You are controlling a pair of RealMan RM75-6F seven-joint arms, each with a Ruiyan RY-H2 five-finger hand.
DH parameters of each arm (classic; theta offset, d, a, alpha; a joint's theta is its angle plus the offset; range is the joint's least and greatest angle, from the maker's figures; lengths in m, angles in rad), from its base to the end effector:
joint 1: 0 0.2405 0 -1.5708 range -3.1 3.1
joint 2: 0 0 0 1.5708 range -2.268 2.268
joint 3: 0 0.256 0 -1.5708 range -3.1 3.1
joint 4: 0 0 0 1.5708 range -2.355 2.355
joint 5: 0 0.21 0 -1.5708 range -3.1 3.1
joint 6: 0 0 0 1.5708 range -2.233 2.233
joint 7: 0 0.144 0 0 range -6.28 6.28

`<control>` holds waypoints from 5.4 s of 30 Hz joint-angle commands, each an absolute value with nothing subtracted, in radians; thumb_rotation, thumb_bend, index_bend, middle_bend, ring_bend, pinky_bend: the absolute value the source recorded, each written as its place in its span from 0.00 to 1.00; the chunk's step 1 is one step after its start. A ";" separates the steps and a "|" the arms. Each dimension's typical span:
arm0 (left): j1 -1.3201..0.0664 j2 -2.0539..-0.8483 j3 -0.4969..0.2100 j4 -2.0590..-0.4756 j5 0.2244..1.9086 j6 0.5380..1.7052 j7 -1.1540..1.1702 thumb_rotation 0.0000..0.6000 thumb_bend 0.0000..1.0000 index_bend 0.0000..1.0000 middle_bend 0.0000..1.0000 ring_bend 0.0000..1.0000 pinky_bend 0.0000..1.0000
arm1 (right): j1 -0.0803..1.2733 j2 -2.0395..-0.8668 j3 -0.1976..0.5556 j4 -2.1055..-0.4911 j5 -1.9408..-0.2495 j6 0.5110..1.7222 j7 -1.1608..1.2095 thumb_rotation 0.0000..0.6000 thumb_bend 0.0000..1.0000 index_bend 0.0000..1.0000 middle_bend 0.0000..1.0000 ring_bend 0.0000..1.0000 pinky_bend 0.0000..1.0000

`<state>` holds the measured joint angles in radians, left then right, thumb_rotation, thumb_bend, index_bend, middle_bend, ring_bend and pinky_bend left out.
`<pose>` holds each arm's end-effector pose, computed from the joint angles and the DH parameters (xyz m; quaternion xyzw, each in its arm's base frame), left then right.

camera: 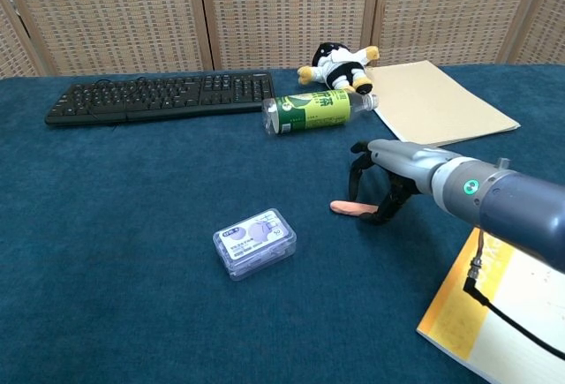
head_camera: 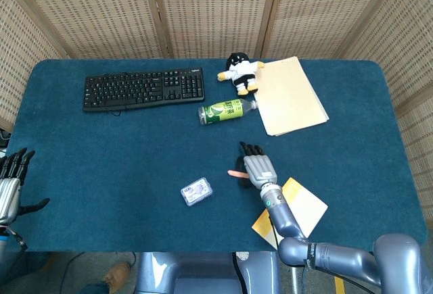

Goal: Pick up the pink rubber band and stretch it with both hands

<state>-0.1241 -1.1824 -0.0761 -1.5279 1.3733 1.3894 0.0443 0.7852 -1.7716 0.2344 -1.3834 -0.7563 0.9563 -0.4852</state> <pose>-0.3345 0.1992 0.1451 -0.5839 -0.4080 -0.3422 0.6127 -0.1387 -0.3390 -0.0790 0.6874 -0.4998 0.3219 0.4172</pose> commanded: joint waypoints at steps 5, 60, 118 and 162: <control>-0.125 -1.183 -0.076 -1.529 1.372 1.388 0.047 1.00 0.00 0.00 0.00 0.00 0.00 | 0.788 -1.786 0.234 -1.364 -0.758 0.951 -0.473 1.00 0.49 0.49 0.00 0.00 0.00; -0.537 -1.158 -0.176 -1.394 1.662 1.195 -0.019 1.00 0.01 0.32 0.00 0.00 0.00 | 1.071 -1.770 0.566 -1.477 -0.338 0.821 -0.262 1.00 0.59 0.66 0.09 0.00 0.00; -0.845 -1.634 -0.161 -1.211 1.569 1.074 0.191 1.00 0.28 0.50 0.00 0.00 0.00 | 1.085 -1.750 0.488 -1.455 -0.338 0.810 -0.113 1.00 0.63 0.67 0.10 0.00 0.00; -0.872 -1.686 -0.160 -1.192 1.521 1.086 0.270 1.00 0.39 0.59 0.00 0.00 0.00 | 1.070 -1.708 0.463 -1.464 -0.354 0.780 -0.058 1.00 0.63 0.68 0.11 0.00 0.00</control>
<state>-0.8723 -1.6858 -0.1604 -1.1918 1.5213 1.0856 0.2694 1.0700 -1.7085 0.4627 -1.4639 -0.3539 0.7800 -0.0581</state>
